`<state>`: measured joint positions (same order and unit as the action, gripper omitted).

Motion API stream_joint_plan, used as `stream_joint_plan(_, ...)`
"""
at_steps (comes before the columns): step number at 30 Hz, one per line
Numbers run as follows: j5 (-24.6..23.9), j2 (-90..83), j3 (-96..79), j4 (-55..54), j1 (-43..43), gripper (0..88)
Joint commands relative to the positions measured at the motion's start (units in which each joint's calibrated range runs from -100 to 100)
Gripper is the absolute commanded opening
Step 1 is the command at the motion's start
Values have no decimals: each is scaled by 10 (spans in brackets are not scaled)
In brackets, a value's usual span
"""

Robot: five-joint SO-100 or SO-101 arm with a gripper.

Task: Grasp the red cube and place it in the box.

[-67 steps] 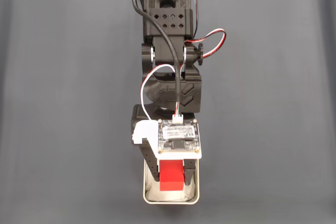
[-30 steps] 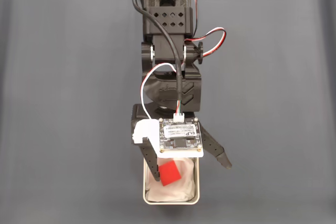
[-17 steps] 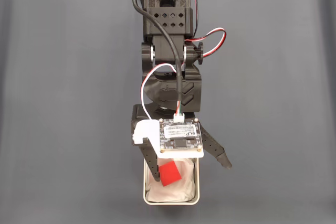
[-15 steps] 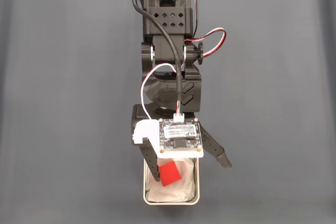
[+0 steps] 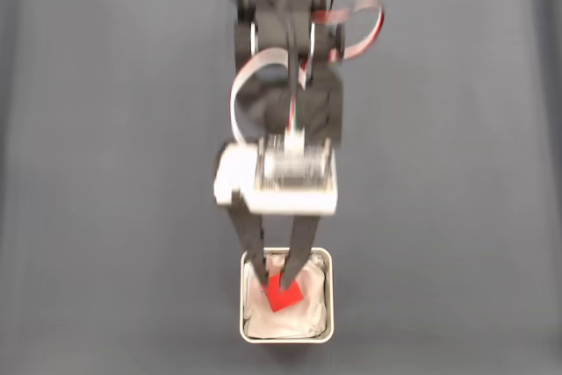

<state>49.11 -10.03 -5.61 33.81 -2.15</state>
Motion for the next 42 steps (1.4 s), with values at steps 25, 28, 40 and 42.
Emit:
stream_joint_plan(25, -1, -869, -900, 262, 22, 0)
stream_joint_plan(28, -4, -898, -932, 335, 24, 0)
stream_joint_plan(40, -13, -899, -942, 418, 33, 0)
stream_joint_plan(42, -12, -900, -942, 419, 33, 0)
